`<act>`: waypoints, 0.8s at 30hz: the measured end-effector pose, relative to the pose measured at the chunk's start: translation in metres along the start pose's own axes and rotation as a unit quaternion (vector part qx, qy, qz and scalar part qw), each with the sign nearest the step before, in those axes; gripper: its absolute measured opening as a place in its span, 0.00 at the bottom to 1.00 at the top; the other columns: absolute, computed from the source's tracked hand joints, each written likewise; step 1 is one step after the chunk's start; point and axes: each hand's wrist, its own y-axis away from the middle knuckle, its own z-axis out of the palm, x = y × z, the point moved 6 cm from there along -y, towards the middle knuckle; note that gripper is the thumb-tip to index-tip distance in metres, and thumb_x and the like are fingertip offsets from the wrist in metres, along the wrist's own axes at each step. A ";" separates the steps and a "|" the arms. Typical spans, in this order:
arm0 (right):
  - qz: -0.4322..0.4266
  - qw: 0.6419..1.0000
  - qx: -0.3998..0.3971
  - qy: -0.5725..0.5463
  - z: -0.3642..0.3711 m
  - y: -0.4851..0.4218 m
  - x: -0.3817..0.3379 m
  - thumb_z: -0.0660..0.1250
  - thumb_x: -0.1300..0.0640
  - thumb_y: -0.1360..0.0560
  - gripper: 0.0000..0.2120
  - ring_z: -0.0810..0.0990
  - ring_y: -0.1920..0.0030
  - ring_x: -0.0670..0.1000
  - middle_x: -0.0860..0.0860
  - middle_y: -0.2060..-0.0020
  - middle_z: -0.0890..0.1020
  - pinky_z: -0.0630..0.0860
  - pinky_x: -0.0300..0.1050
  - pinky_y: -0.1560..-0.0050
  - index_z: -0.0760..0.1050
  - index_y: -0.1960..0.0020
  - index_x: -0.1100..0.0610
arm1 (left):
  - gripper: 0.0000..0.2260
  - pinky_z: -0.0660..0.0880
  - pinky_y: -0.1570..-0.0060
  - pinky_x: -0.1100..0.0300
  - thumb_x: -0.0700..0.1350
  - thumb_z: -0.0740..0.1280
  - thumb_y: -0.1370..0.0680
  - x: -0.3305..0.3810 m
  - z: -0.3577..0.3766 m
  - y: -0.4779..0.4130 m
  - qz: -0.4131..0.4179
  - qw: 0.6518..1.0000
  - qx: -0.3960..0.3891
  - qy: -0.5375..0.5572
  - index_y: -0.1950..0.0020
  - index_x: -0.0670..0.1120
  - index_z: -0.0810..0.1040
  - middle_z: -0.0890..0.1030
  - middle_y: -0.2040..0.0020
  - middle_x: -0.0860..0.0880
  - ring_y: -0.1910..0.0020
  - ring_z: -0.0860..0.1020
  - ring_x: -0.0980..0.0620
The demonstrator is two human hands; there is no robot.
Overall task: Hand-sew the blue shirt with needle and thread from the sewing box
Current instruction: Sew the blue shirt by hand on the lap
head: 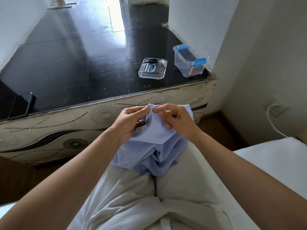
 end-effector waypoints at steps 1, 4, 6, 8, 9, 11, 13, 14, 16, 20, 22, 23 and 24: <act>0.003 1.000 0.003 0.004 0.000 -0.001 0.002 0.63 0.62 0.19 0.09 0.68 0.72 0.51 0.54 0.73 0.75 0.69 0.41 0.68 0.79 0.43 0.60 | 0.07 0.79 0.64 0.62 0.43 0.69 0.23 0.000 0.000 0.000 -0.001 1.000 0.000 0.001 0.49 0.42 0.83 0.85 0.60 0.47 0.64 0.82 0.51; 0.009 1.000 0.006 -0.003 0.000 -0.002 0.004 0.63 0.61 0.20 0.09 0.69 0.72 0.52 0.55 0.72 0.76 0.71 0.41 0.68 0.79 0.43 0.59 | 0.06 0.79 0.64 0.63 0.42 0.69 0.23 0.000 0.000 0.000 0.001 1.000 -0.001 0.000 0.51 0.43 0.84 0.85 0.60 0.47 0.64 0.82 0.52; 0.007 1.000 0.003 -0.006 0.001 -0.002 0.003 0.63 0.61 0.20 0.08 0.70 0.72 0.52 0.56 0.71 0.76 0.71 0.41 0.68 0.79 0.44 0.57 | 0.05 0.78 0.65 0.63 0.42 0.69 0.23 0.001 0.000 0.000 0.006 1.000 0.003 -0.007 0.52 0.43 0.84 0.85 0.61 0.47 0.65 0.81 0.52; 0.008 1.000 -0.005 -0.012 0.003 -0.001 0.001 0.62 0.61 0.20 0.08 0.69 0.72 0.51 0.58 0.71 0.76 0.71 0.40 0.69 0.78 0.44 0.56 | 0.06 0.78 0.65 0.63 0.42 0.69 0.23 0.001 -0.001 0.000 0.014 1.000 0.010 -0.015 0.55 0.45 0.86 0.85 0.62 0.48 0.66 0.81 0.53; 0.009 1.000 -0.008 -0.020 0.003 -0.001 0.001 0.62 0.62 0.19 0.08 0.69 0.72 0.52 0.60 0.71 0.75 0.71 0.39 0.69 0.78 0.44 0.56 | 0.06 0.78 0.65 0.64 0.42 0.69 0.23 0.002 -0.001 -0.001 0.018 1.000 0.013 -0.019 0.57 0.46 0.86 0.85 0.63 0.48 0.66 0.81 0.53; 0.013 0.999 -0.010 -0.030 0.003 0.000 0.000 0.61 0.62 0.19 0.09 0.68 0.72 0.54 0.64 0.70 0.74 0.71 0.38 0.69 0.78 0.44 0.55 | 0.06 0.78 0.65 0.63 0.42 0.69 0.23 0.003 0.000 -0.001 0.024 0.999 0.015 -0.023 0.57 0.46 0.86 0.84 0.63 0.48 0.66 0.81 0.53; 0.014 0.999 -0.009 -0.032 0.003 0.000 0.000 0.62 0.63 0.19 0.08 0.68 0.72 0.53 0.63 0.71 0.74 0.71 0.39 0.70 0.78 0.44 0.57 | 0.05 0.78 0.65 0.63 0.42 0.70 0.23 0.002 0.000 -0.002 0.026 0.999 0.015 -0.022 0.53 0.44 0.85 0.84 0.63 0.48 0.66 0.80 0.53; 0.015 0.999 -0.006 -0.031 0.003 0.000 0.000 0.62 0.63 0.19 0.08 0.69 0.73 0.52 0.60 0.72 0.74 0.71 0.38 0.70 0.78 0.44 0.59 | 0.05 0.78 0.65 0.63 0.41 0.70 0.23 0.001 0.001 -0.002 0.027 0.999 0.017 -0.026 0.53 0.43 0.85 0.84 0.63 0.48 0.66 0.80 0.53; 0.020 0.999 0.000 -0.040 0.005 -0.002 -0.002 0.63 0.64 0.20 0.06 0.70 0.75 0.48 0.56 0.72 0.75 0.71 0.37 0.71 0.77 0.47 0.64 | 0.04 0.78 0.63 0.62 0.41 0.70 0.24 0.000 0.002 -0.003 0.031 0.999 0.023 -0.038 0.54 0.43 0.85 0.84 0.63 0.47 0.65 0.80 0.52; 0.023 0.997 0.008 -0.070 0.006 -0.006 -0.007 0.64 0.63 0.20 0.07 0.71 0.75 0.47 0.55 0.74 0.76 0.72 0.37 0.71 0.74 0.50 0.68 | 0.06 0.78 0.58 0.59 0.43 0.70 0.23 0.001 0.004 -0.006 0.047 0.998 0.023 -0.048 0.51 0.42 0.85 0.84 0.59 0.44 0.62 0.79 0.49; 0.029 0.996 0.012 -0.078 0.005 -0.006 -0.007 0.64 0.62 0.21 0.06 0.72 0.76 0.46 0.52 0.75 0.76 0.72 0.37 0.72 0.73 0.51 0.67 | 0.06 0.76 0.58 0.58 0.43 0.70 0.23 0.002 0.003 -0.007 0.054 0.996 0.028 -0.064 0.52 0.41 0.85 0.82 0.58 0.42 0.61 0.78 0.48; 0.031 0.996 0.012 -0.084 0.006 -0.006 -0.007 0.65 0.62 0.21 0.06 0.72 0.76 0.46 0.51 0.76 0.76 0.72 0.36 0.73 0.73 0.51 0.66 | 0.06 0.75 0.57 0.56 0.43 0.70 0.23 0.002 0.004 -0.007 0.057 0.995 0.024 -0.076 0.53 0.40 0.84 0.81 0.58 0.41 0.60 0.76 0.46; 0.032 0.995 0.010 -0.090 0.007 -0.007 -0.008 0.65 0.62 0.21 0.05 0.72 0.77 0.46 0.50 0.76 0.76 0.71 0.36 0.73 0.72 0.51 0.65 | 0.08 0.73 0.56 0.54 0.43 0.70 0.23 0.002 0.005 -0.006 0.059 0.994 0.015 -0.090 0.52 0.38 0.84 0.80 0.57 0.39 0.59 0.75 0.45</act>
